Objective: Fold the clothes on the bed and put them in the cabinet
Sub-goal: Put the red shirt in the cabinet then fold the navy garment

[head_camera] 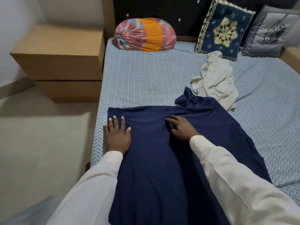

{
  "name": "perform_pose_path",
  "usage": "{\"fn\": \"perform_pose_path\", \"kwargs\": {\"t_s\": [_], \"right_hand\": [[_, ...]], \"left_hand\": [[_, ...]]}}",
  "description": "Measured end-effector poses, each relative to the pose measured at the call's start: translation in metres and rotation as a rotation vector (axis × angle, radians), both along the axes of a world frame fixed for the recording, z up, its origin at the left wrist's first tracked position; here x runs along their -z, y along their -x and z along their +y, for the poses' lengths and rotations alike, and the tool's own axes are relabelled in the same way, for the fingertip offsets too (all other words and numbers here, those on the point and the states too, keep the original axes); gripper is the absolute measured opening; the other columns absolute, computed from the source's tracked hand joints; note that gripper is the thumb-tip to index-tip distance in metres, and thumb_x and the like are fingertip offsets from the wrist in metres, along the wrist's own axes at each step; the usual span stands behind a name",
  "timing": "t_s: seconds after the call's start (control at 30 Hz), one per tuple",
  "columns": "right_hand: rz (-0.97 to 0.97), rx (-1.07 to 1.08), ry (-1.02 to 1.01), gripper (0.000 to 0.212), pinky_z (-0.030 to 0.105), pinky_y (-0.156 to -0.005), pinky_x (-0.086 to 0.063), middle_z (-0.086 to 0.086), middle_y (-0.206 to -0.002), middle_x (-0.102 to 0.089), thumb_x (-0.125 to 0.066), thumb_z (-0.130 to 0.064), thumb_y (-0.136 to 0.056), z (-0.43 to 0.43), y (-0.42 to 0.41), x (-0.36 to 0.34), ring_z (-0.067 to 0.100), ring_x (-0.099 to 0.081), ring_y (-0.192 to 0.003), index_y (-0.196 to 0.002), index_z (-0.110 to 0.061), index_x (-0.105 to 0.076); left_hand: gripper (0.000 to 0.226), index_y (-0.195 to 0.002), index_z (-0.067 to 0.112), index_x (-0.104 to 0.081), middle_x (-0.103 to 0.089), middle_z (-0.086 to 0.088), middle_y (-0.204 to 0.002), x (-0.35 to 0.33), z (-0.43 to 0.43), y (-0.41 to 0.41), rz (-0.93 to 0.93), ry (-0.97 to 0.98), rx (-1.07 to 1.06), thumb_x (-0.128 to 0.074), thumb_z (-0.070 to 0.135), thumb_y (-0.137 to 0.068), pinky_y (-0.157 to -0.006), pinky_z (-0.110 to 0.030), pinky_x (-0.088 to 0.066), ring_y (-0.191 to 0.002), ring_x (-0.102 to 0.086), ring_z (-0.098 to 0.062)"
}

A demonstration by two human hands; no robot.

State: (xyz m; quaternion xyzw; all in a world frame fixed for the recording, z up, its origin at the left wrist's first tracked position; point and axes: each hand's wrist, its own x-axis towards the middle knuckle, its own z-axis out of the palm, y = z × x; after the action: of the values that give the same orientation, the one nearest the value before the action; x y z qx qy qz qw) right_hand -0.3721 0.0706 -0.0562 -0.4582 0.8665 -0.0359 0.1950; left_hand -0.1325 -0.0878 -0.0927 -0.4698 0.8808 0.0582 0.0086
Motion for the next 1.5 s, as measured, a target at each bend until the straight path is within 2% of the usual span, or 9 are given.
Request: {"fn": "perform_pose_path", "kwargs": {"t_s": [0.23, 0.5, 0.73, 0.83, 1.0, 1.17, 1.27, 1.37, 1.5], "right_hand": [[0.013, 0.046, -0.197, 0.075, 0.050, -0.117, -0.024, 0.001, -0.161, -0.020, -0.063, -0.037, -0.083, -0.053, 0.052, -0.008, 0.035, -0.017, -0.145, -0.149, -0.043, -0.028], [0.005, 0.071, -0.287, 0.088, 0.056, -0.117, -0.020, -0.006, -0.164, -0.005, -0.062, -0.041, -0.082, -0.071, 0.050, -0.005, 0.040, -0.001, -0.148, -0.153, -0.048, -0.010], [-0.207, 0.068, 0.054, 0.091, 0.047, -0.118, -0.024, 0.004, -0.160, -0.027, -0.067, -0.040, -0.069, -0.045, 0.029, -0.014, 0.028, -0.024, -0.147, -0.152, -0.031, -0.029], [-0.070, 0.017, 0.254, 0.080, 0.046, -0.116, -0.025, 0.007, -0.149, -0.043, -0.048, -0.053, -0.068, 0.015, -0.033, -0.006, 0.027, -0.035, -0.139, -0.144, -0.027, -0.044], [-0.094, -0.075, 0.263, 0.058, 0.042, -0.104, -0.037, -0.002, -0.133, -0.055, -0.050, -0.060, -0.077, 0.140, -0.132, 0.007, 0.025, -0.047, -0.123, -0.126, -0.032, -0.062], [-0.031, -0.066, 0.293, 0.044, 0.043, -0.102, -0.042, -0.002, -0.134, -0.057, -0.057, -0.050, -0.082, 0.246, -0.179, 0.020, 0.024, -0.051, -0.122, -0.122, -0.032, -0.066], [0.012, -0.054, 0.313, 0.044, 0.036, -0.103, -0.041, -0.005, -0.131, -0.058, -0.059, -0.044, -0.081, 0.293, -0.186, 0.023, 0.020, -0.050, -0.122, -0.123, -0.031, -0.065], [0.077, -0.009, 0.342, 0.047, 0.035, -0.095, -0.045, -0.006, -0.120, -0.061, -0.059, -0.036, -0.074, 0.325, -0.179, 0.020, 0.019, -0.053, -0.113, -0.120, -0.029, -0.065], [0.209, 0.142, 0.242, 0.045, 0.035, -0.072, -0.040, -0.007, -0.104, -0.058, -0.060, -0.036, -0.063, 0.358, -0.164, 0.015, 0.021, -0.051, -0.099, -0.108, -0.033, -0.062]], "left_hand": [[0.059, -0.156, 0.023, -0.013, -0.014, -0.013, -0.162, 0.005, -0.039, 0.038, 0.058, 0.020, 0.160, -0.024, 0.043, -0.101, -0.120, -0.051, -0.004, -0.149, -0.008, -0.033], [0.062, -0.156, 0.020, -0.010, -0.007, -0.014, -0.163, 0.011, -0.067, 0.046, 0.016, 0.014, 0.075, -0.019, 0.048, -0.102, -0.120, -0.052, 0.001, -0.149, -0.003, -0.036], [0.073, -0.155, 0.018, 0.007, 0.017, -0.017, -0.160, -0.032, 0.056, -0.003, 0.041, -0.118, 0.344, -0.034, 0.044, -0.101, -0.120, -0.052, 0.001, -0.148, 0.014, -0.036], [0.081, -0.155, 0.026, 0.008, 0.021, -0.009, -0.161, -0.048, 0.109, -0.033, -0.108, -0.405, 0.394, -0.042, 0.051, -0.097, -0.121, -0.050, -0.006, -0.148, 0.017, -0.033], [0.112, -0.153, 0.030, 0.015, 0.023, -0.007, -0.160, -0.047, 0.130, -0.090, -0.388, -0.433, 0.246, -0.067, 0.056, -0.082, -0.115, -0.058, -0.013, -0.148, 0.014, -0.035], [0.087, -0.155, 0.013, -0.002, -0.010, -0.020, -0.160, -0.058, 0.116, -0.121, -0.522, -0.184, 0.085, -0.054, 0.045, -0.094, -0.116, -0.048, -0.021, -0.146, -0.014, -0.040], [0.058, -0.149, 0.008, -0.023, -0.041, -0.018, -0.141, -0.067, 0.147, -0.124, -0.401, 0.064, 0.237, -0.043, 0.022, -0.096, -0.103, -0.042, -0.040, -0.128, -0.043, -0.036], [0.057, -0.131, 0.013, -0.037, -0.050, -0.011, -0.126, -0.077, 0.197, -0.119, -0.132, -0.284, 0.527, -0.065, 0.030, -0.085, -0.088, -0.037, -0.045, -0.113, -0.055, -0.032], [0.051, -0.114, 0.017, -0.043, -0.052, -0.010, -0.121, -0.083, 0.276, -0.118, -0.241, -0.517, 0.860, -0.074, 0.033, -0.077, -0.081, -0.033, -0.040, -0.107, -0.056, -0.031]]}}
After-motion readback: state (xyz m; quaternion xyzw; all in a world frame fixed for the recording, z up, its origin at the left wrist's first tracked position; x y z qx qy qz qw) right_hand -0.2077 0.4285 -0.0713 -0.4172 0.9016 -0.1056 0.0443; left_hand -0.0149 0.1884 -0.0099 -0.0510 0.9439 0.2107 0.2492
